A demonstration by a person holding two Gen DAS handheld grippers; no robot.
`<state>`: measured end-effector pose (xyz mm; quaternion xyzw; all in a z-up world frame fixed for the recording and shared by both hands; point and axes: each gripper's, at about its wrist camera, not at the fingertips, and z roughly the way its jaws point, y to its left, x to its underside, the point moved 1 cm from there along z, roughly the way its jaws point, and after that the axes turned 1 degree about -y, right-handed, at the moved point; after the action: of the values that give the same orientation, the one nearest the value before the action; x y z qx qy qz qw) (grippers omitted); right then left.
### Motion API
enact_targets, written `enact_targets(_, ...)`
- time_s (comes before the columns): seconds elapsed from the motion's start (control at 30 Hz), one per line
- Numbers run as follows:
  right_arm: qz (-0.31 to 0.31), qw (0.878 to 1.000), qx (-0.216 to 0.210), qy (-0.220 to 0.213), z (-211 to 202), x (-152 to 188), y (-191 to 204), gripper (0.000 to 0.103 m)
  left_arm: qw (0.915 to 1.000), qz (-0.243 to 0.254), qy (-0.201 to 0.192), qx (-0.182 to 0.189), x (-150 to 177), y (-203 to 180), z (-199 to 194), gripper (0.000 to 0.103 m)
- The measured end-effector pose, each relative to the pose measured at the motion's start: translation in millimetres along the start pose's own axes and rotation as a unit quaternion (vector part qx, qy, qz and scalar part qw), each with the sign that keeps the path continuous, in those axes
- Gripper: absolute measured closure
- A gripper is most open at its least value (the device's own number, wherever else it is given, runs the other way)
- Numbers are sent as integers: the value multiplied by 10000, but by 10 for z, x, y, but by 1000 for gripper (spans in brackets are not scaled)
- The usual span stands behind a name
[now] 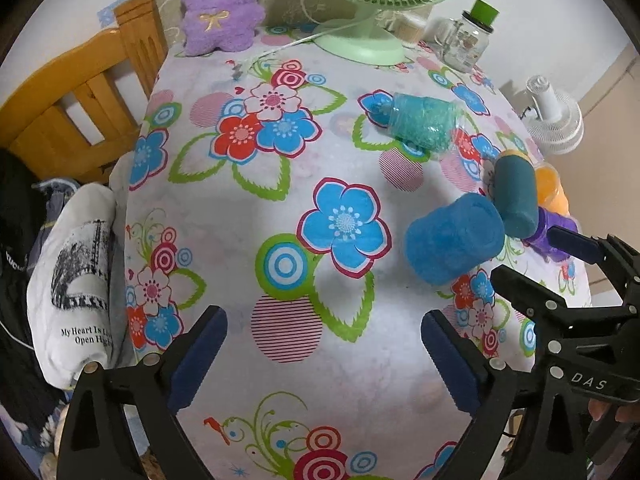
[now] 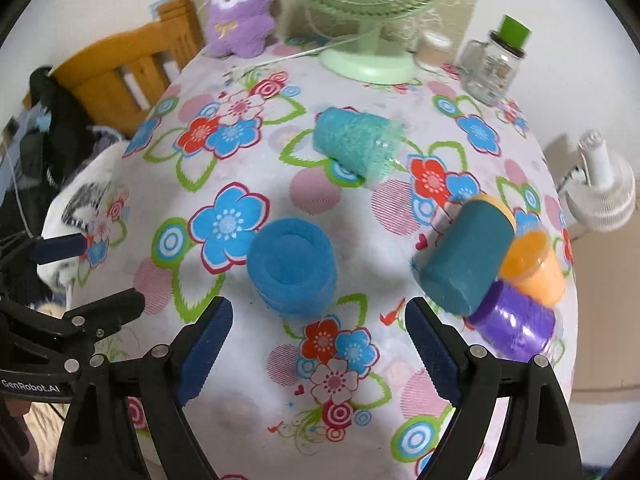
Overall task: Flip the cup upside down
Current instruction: 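Open the right gripper and lift it away from the inverted blue cup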
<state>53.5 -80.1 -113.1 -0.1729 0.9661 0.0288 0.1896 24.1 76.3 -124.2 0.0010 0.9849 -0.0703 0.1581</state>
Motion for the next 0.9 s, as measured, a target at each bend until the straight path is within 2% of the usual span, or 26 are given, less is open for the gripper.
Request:
enact_targets(0.2, 528, 9985, -115, -42, -29, 167, -158, 13, 9997, 200, 75, -73, 34, -139, -7, 4)
enact_targets(0.37, 628, 9979, -155, -81, -69, 280, -315, 13, 9996, 194, 110, -200, 66, -309, -1, 4)
enact_targets(0.7, 469, 9980, -323, -258, -300, 373, -660, 13, 9991, -254, 34, -332, 123, -727, -164, 4)
enact_targets(0.8, 324, 9983, -337, -333, -443, 333, -736, 13, 9972, -497, -189, -522, 136, -818, -339, 4)
enact_targets(0.9, 250, 9982, -275, -471, -615, 293, -806, 13, 9962, -619, -297, -536, 116, -899, -502, 4)
